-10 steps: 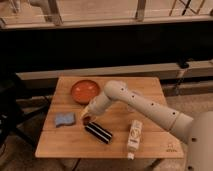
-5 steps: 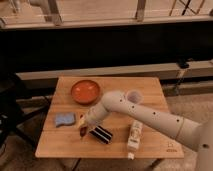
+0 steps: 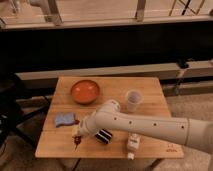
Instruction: Place the pepper on the white sponge
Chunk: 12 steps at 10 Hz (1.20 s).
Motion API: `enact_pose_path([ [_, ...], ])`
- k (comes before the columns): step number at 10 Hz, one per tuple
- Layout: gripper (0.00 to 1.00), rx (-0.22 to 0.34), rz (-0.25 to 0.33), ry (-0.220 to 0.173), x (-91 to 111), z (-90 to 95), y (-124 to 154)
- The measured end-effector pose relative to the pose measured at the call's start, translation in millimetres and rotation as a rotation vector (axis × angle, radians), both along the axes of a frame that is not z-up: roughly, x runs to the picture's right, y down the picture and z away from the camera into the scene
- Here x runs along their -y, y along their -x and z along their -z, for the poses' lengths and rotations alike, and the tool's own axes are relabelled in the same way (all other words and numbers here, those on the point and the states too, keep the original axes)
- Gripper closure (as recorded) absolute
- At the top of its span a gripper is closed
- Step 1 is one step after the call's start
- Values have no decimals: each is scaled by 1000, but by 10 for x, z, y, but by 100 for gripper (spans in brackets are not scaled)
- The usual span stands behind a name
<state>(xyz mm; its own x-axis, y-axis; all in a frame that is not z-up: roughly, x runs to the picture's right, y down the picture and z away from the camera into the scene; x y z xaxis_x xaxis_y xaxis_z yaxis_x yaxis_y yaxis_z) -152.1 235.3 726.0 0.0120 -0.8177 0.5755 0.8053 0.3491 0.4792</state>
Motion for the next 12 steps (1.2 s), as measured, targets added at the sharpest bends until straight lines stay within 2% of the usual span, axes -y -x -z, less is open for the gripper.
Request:
enact_pose_path([
  [2,100,-31,5,-43,-3,13,117],
  [5,100,-53,3,-85,48,22,205],
  [10,100,-78,1,-149,248,-43,373],
  [12,100,-92,-7,-177,391,-107,436],
])
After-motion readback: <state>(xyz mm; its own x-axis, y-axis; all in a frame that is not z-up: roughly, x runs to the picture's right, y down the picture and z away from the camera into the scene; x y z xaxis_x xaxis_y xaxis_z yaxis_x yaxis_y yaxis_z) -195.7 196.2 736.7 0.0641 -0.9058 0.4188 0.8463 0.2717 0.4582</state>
